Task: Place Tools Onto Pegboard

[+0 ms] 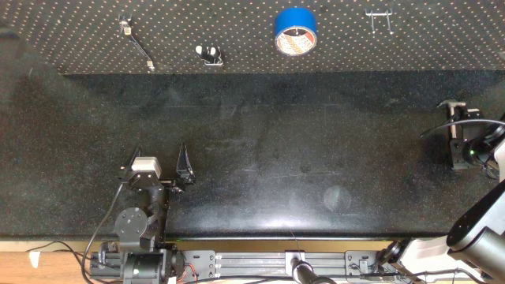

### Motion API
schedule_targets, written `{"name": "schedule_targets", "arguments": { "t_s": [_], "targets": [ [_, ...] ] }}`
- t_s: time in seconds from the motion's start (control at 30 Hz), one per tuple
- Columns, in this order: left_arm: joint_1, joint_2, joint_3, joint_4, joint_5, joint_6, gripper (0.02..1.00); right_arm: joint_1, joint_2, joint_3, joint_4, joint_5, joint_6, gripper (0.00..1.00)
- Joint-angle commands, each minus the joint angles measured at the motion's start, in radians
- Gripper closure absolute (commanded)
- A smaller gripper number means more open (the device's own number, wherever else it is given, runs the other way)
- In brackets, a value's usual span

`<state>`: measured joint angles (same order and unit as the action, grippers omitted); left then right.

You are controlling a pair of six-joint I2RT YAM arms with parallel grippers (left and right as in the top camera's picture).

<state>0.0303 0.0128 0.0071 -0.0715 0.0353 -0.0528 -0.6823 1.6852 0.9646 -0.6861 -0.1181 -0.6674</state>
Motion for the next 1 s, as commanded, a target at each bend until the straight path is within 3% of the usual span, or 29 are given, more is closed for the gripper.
{"name": "schedule_targets", "arguments": {
  "t_s": [0.03,0.13,0.37,0.63,0.93,1.0],
  "targets": [
    [0.002,-0.01,-0.002,-0.007,0.022,0.009,0.023,-0.004,0.031,-0.009,-0.007,-0.007,-0.007,0.928],
    [0.002,-0.01,-0.002,-0.007,0.022,0.009,0.023,-0.004,0.024,-0.009,-0.007,-0.013,-0.006,0.923],
    [0.002,-0.01,-0.002,-0.007,0.022,0.009,0.023,-0.003,-0.047,-0.009,0.037,-0.116,0.006,0.923],
    [0.002,-0.01,-0.002,-0.007,0.022,0.009,0.023,-0.003,-0.078,-0.009,0.078,-0.131,0.01,0.925],
    [0.002,-0.01,-0.002,-0.007,0.022,0.009,0.023,-0.001,-0.362,-0.011,0.058,-0.167,0.252,0.925],
    [0.002,-0.01,-0.002,-0.007,0.022,0.009,0.023,0.013,-0.431,-0.011,0.06,-0.219,0.275,0.925]
  ]
}}
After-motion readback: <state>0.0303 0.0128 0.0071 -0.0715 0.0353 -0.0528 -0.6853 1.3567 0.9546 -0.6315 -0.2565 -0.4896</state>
